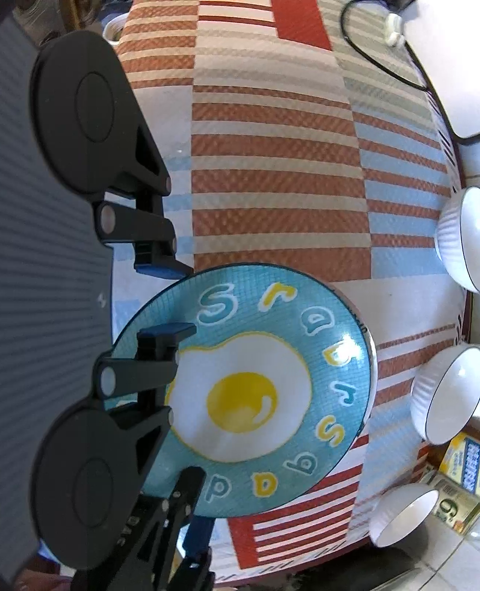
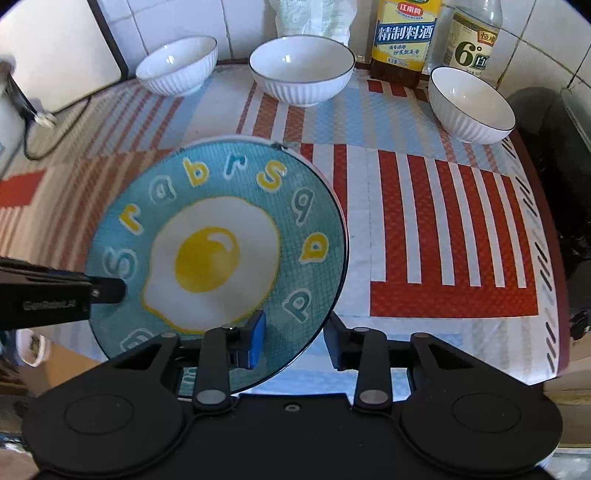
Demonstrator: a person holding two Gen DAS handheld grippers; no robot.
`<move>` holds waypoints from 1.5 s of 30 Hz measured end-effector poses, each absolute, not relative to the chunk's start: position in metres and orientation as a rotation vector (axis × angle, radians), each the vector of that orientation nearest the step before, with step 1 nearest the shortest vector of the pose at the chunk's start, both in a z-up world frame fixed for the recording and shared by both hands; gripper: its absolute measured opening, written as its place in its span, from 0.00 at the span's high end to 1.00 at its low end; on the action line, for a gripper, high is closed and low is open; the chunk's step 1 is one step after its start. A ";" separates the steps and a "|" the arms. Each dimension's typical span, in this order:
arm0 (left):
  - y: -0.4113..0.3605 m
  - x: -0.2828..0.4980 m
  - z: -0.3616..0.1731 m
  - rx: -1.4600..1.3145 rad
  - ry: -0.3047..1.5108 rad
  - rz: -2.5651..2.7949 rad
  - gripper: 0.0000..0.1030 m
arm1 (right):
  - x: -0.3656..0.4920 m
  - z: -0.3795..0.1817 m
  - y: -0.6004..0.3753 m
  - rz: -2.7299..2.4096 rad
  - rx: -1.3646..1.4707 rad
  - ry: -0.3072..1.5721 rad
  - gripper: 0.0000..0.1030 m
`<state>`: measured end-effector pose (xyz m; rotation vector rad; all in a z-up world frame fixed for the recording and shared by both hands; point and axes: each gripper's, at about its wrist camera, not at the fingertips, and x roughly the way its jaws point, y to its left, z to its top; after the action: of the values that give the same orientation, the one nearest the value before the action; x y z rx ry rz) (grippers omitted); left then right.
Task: Organize plates and bowls
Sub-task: 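Lift the blue egg plate with the left tool onto the pink bunny plate, then open the left tool and move it toward the white bowls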
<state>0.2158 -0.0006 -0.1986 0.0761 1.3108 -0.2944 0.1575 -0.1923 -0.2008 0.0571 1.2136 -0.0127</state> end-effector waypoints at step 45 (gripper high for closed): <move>-0.062 0.177 -0.030 0.286 1.022 -0.471 0.33 | 0.099 -0.055 -0.281 0.040 0.044 0.788 0.30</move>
<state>0.1773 -0.0616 -0.0303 0.2859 1.0224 -0.4713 0.0986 -0.2812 -0.0546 0.0440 0.7878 0.0399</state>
